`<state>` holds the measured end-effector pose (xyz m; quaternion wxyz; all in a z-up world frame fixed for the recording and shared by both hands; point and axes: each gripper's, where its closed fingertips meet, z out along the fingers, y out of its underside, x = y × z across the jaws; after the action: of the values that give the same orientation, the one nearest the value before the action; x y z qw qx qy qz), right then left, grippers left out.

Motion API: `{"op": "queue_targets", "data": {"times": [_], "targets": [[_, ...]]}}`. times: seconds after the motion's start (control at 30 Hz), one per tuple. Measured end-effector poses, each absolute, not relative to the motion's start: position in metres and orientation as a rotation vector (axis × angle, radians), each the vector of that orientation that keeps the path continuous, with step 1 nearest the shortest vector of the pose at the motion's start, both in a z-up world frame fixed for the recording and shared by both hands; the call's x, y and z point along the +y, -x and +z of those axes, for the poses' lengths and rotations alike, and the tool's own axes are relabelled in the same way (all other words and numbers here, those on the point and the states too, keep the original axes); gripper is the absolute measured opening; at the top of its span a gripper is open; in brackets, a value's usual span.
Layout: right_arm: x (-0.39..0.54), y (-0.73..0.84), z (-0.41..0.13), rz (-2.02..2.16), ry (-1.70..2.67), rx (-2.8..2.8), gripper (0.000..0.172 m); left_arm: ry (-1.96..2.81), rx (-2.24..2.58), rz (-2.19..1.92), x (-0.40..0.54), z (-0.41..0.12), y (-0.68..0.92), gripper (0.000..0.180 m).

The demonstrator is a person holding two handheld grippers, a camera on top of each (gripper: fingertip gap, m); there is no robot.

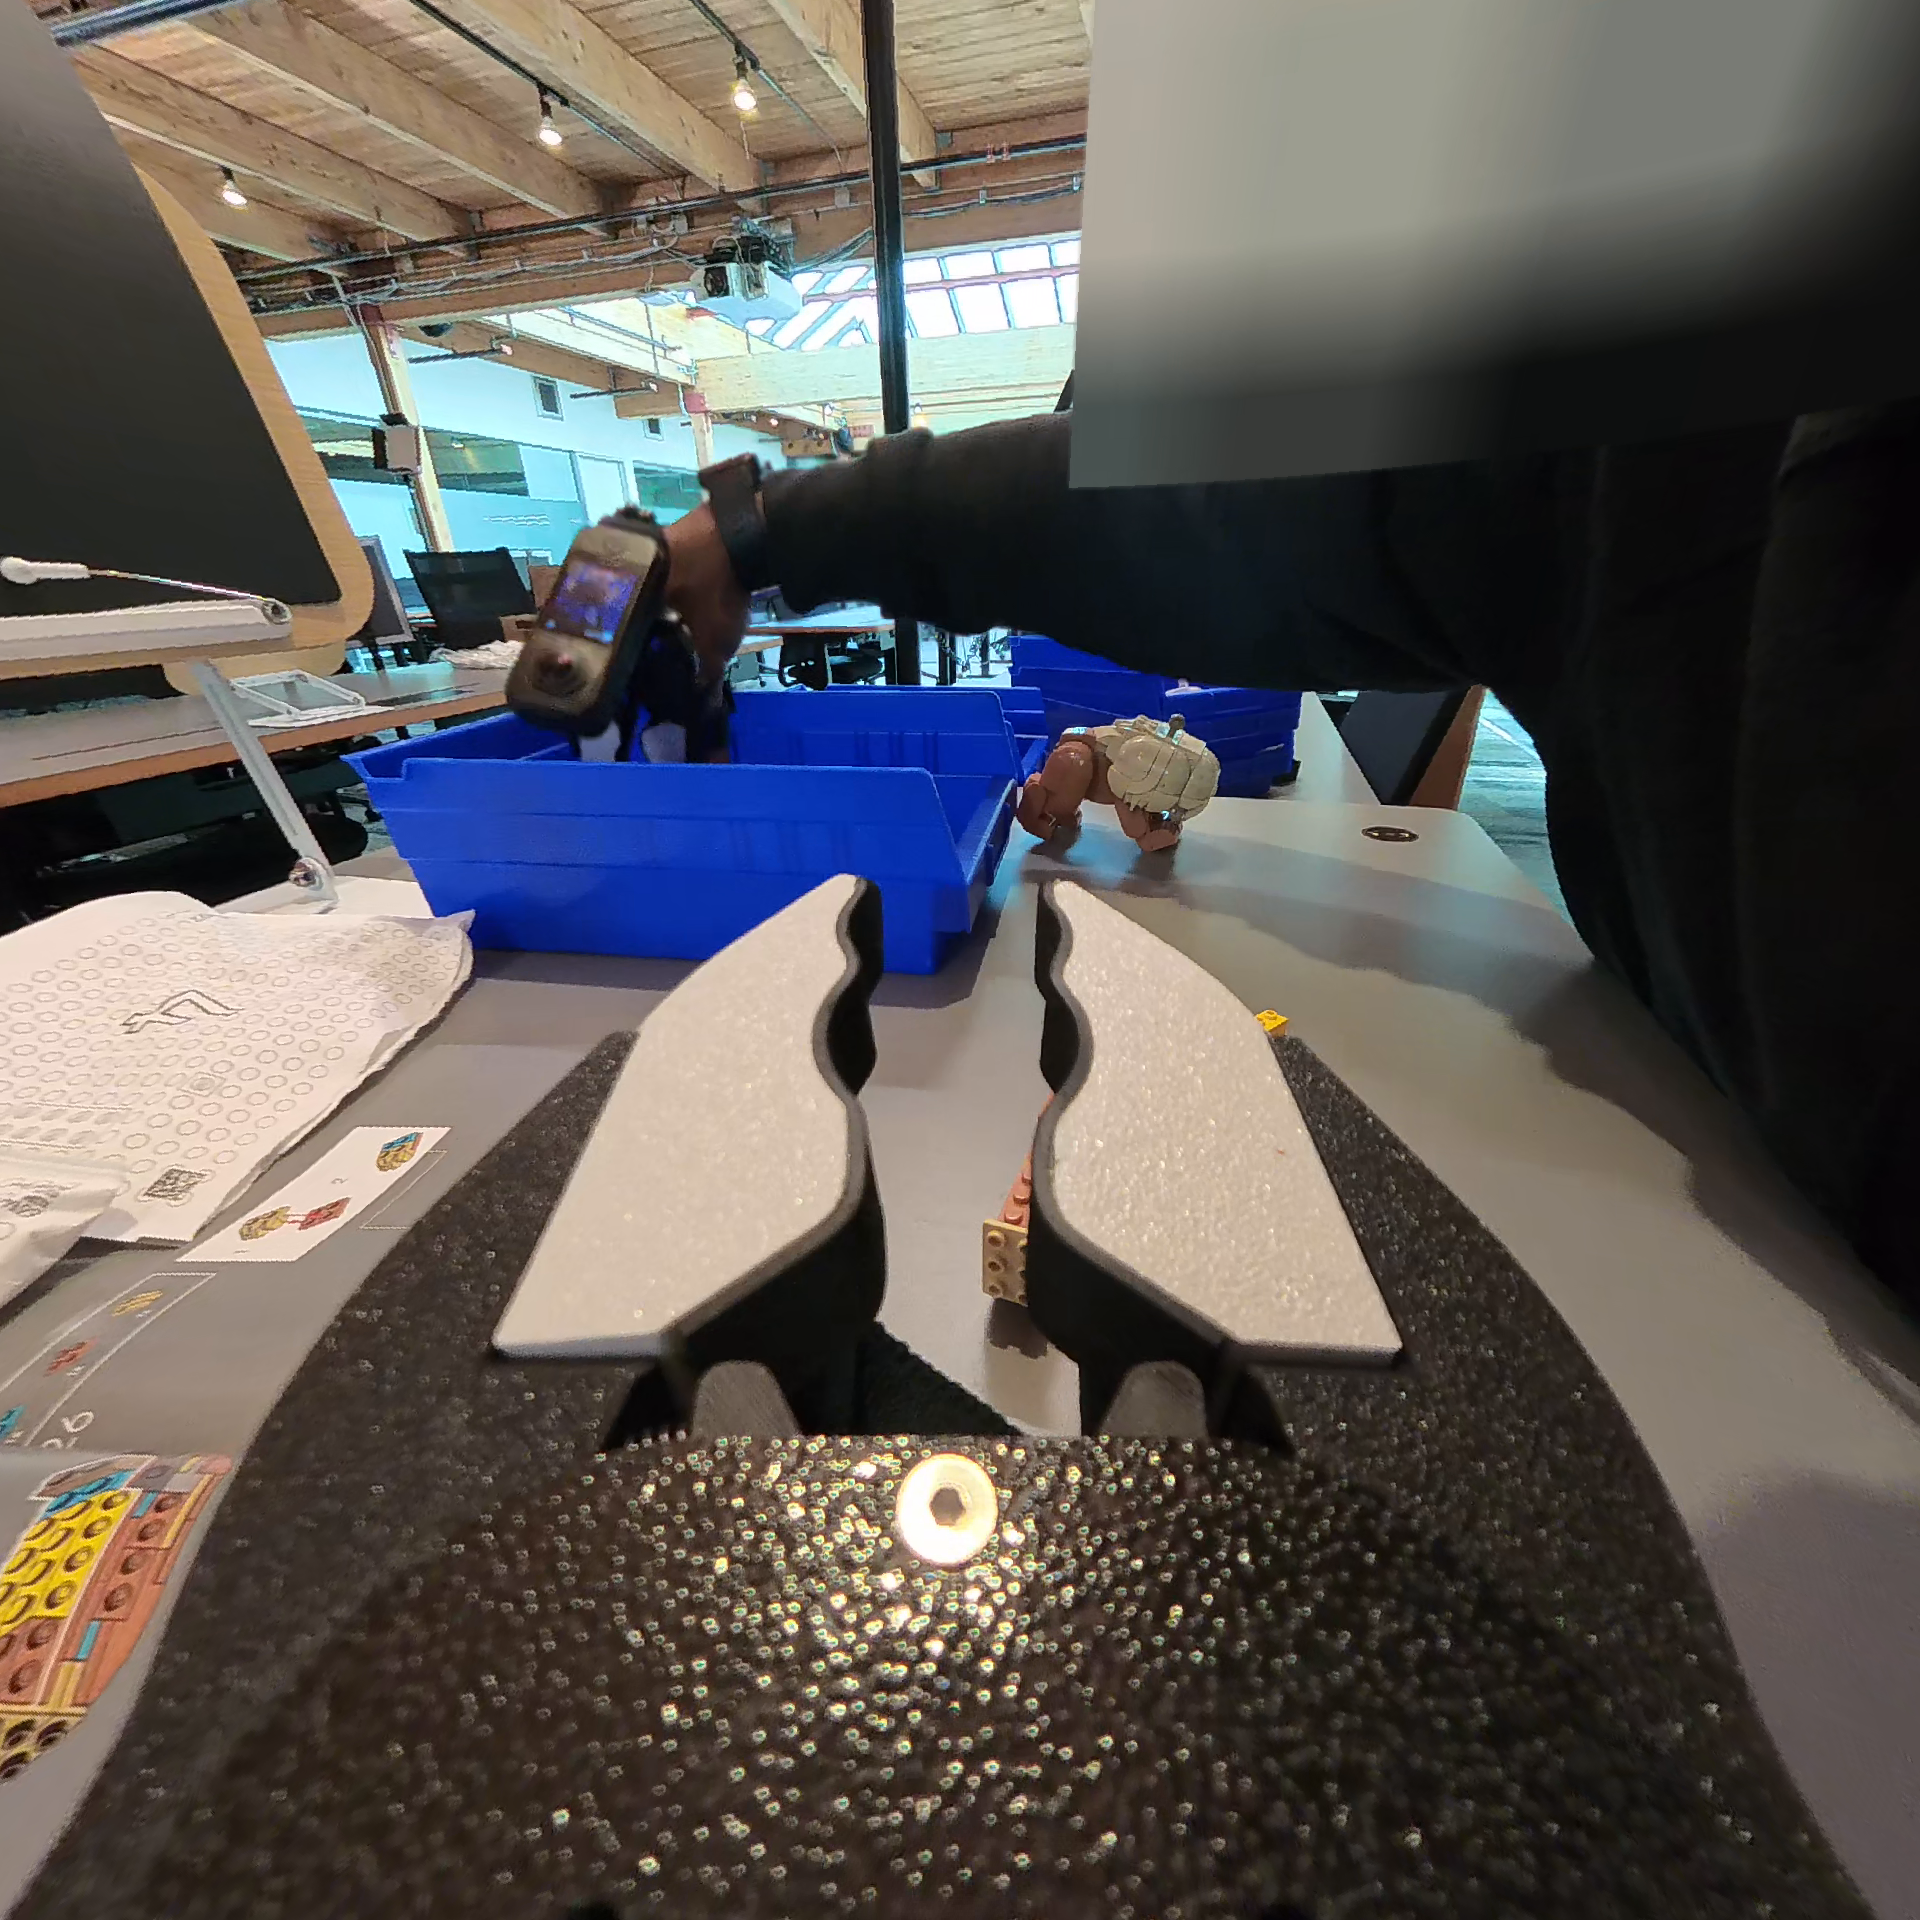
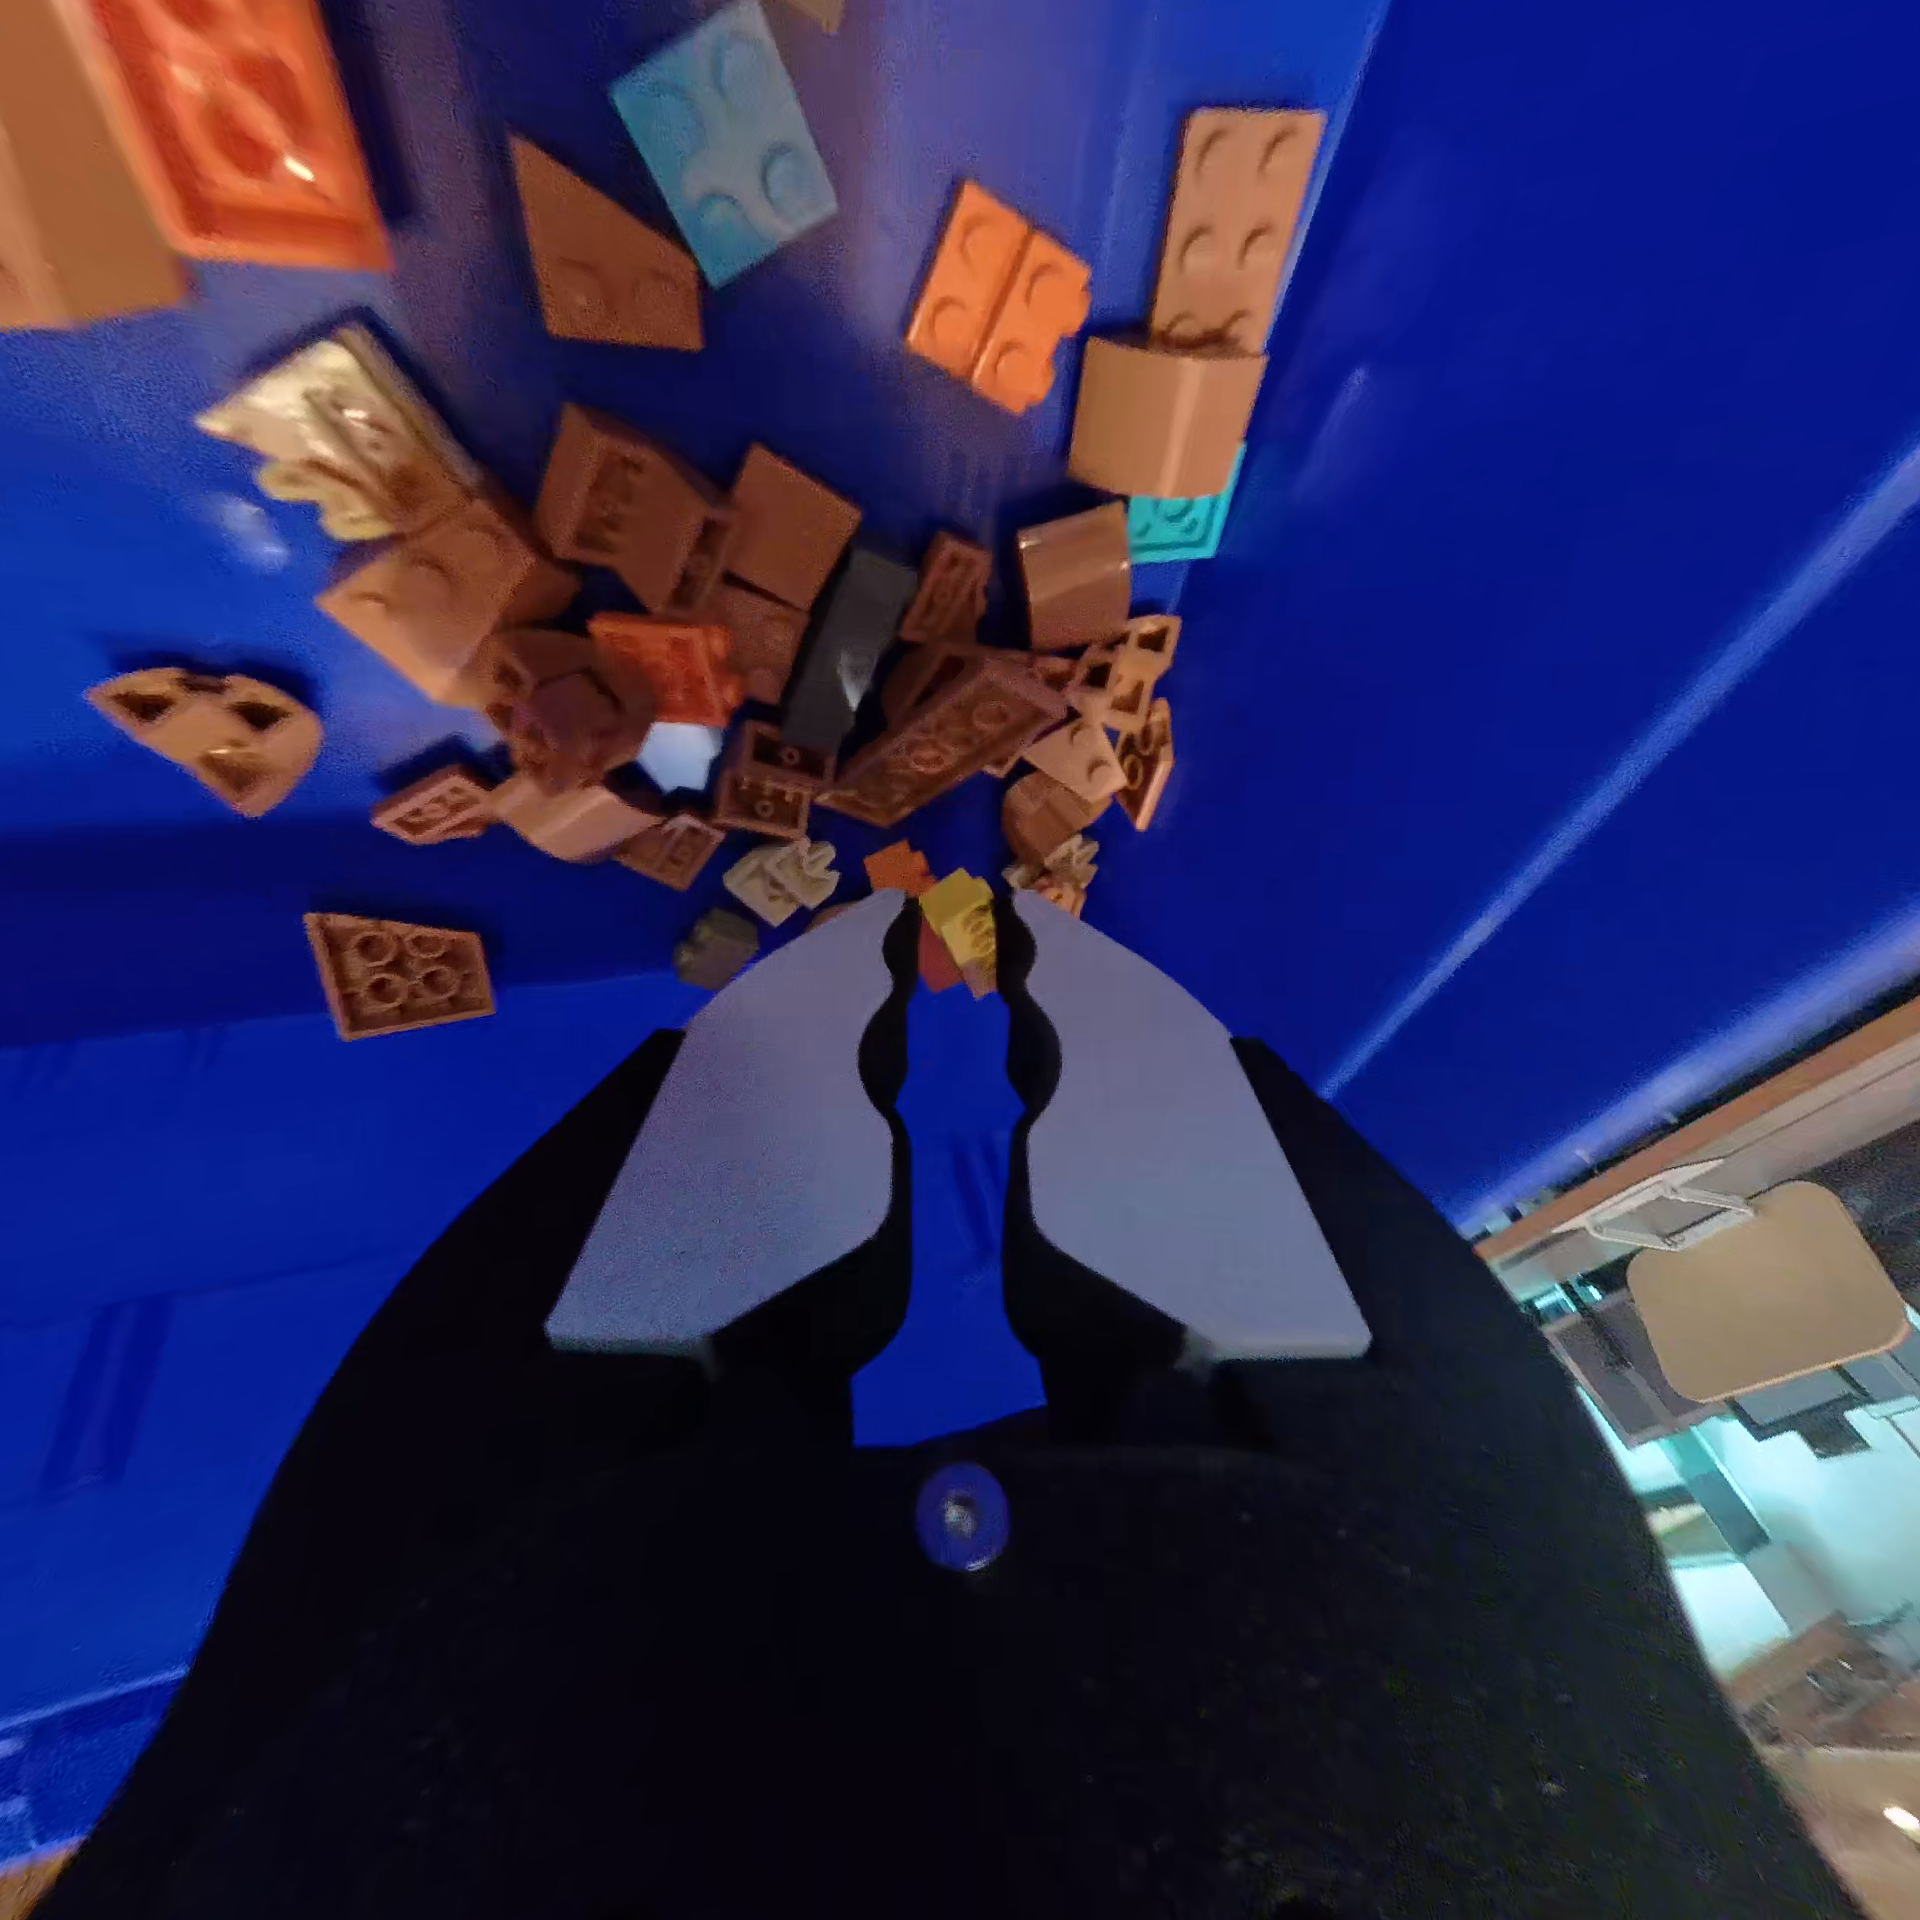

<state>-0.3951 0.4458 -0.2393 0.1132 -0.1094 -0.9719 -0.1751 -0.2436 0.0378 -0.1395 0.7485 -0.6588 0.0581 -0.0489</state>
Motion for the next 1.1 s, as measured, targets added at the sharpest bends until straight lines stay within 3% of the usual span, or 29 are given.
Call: {"op": "queue_targets", "data": {"times": [0.23, 0.57, 0.8, 1.1], "targets": [[0.376, 0.361, -0.178, 0.034, 0.365, -2.689, 0.014, 1.445, 0.123, -0.106, 0.038, -0.139, 0.242, 0.027], [0.139, 0.213, -0.059, 1.219, 0.112, -2.038, 0.013, 1.39, 0.192, 0.033, 0.038, -0.12, 0.221, 0.033], [0.06, 0.146, -0.058, 1.962, 0.217, -1.67, 0.013, 1.302, 0.351, 0.181, 0.045, -0.109, 0.178, 0.038], [0.044, 0.144, -0.094, 1.982, 0.169, -1.749, 0.013, 1.274, 0.378, -0.106, 0.044, -0.109, 0.151, 0.035]]}}
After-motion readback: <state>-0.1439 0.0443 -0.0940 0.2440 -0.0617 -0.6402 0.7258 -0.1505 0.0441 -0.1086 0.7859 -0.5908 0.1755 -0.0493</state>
